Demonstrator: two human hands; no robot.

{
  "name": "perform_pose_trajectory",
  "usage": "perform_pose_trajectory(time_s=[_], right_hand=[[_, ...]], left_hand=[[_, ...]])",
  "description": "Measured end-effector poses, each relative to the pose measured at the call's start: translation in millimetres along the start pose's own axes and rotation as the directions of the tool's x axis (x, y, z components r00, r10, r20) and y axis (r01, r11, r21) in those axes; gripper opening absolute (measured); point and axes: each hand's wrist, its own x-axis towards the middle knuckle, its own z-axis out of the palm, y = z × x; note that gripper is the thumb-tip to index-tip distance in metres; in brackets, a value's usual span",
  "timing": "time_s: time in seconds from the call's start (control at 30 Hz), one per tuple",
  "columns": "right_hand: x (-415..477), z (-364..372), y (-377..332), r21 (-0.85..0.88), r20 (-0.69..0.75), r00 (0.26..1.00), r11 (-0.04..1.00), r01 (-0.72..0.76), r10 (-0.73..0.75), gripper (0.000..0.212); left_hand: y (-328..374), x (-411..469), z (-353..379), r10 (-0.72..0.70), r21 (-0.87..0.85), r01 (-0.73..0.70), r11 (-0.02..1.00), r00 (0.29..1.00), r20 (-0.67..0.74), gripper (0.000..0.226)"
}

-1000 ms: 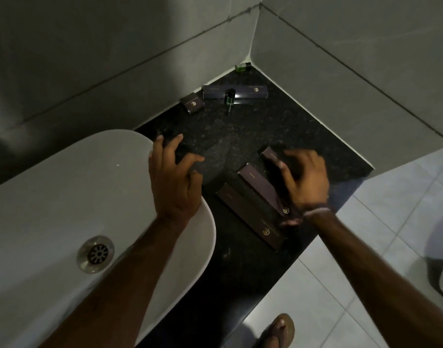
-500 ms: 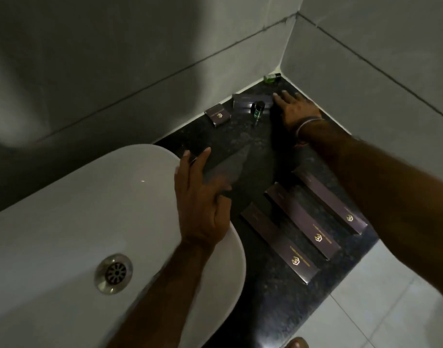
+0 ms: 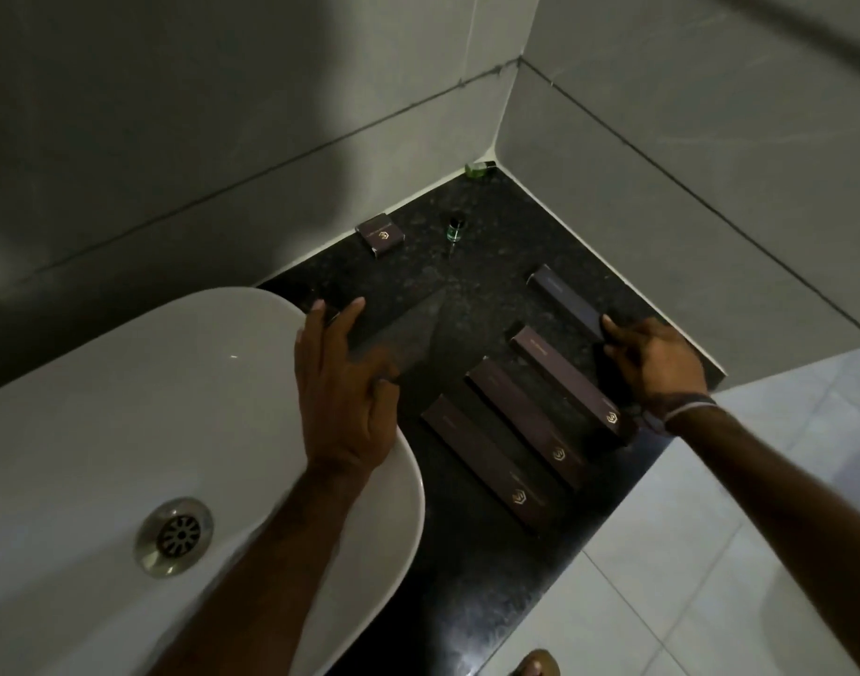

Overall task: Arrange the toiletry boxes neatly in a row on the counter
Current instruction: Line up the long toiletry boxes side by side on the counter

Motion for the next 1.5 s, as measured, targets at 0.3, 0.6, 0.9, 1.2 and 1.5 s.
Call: perform_pose_trajectory(time_s=[0.3, 0.6, 0.9, 1.2, 1.5], right_hand=[[-38, 12, 10, 0.049, 0.035, 0.997, 0.997, -0.066, 0.065, 0.044], [-47, 13, 9, 0.072, 0.027, 0.997, 0.994, -0.079, 0.077, 0.045], [-51, 16, 15, 0.078, 0.024, 0.998, 0.995, -0.065, 0.063, 0.046], [-51, 19, 16, 0.103, 0.005, 0.999, 0.994, -0.036, 0.036, 0.051], [-32, -8, -55, 0.382, -0.330, 0.937, 0.924, 0.020, 0.116, 0.057]], left_hand=[[8, 0, -4, 0.015, 0.026, -0.015, 1.000, 1.000, -0.022, 0.027], [7, 1, -3, 0.026, 0.049, -0.025, 0.998, 0.999, -0.024, 0.027], [4, 2, -1, 0.040, 0.041, -0.038, 0.998, 0.999, -0.029, 0.024], [8, 2, -3, 0.027, 0.033, -0.026, 0.999, 0.999, -0.034, 0.026], [5, 1, 0, 0.027, 0.024, -0.026, 0.999, 0.999, -0.034, 0.022]])
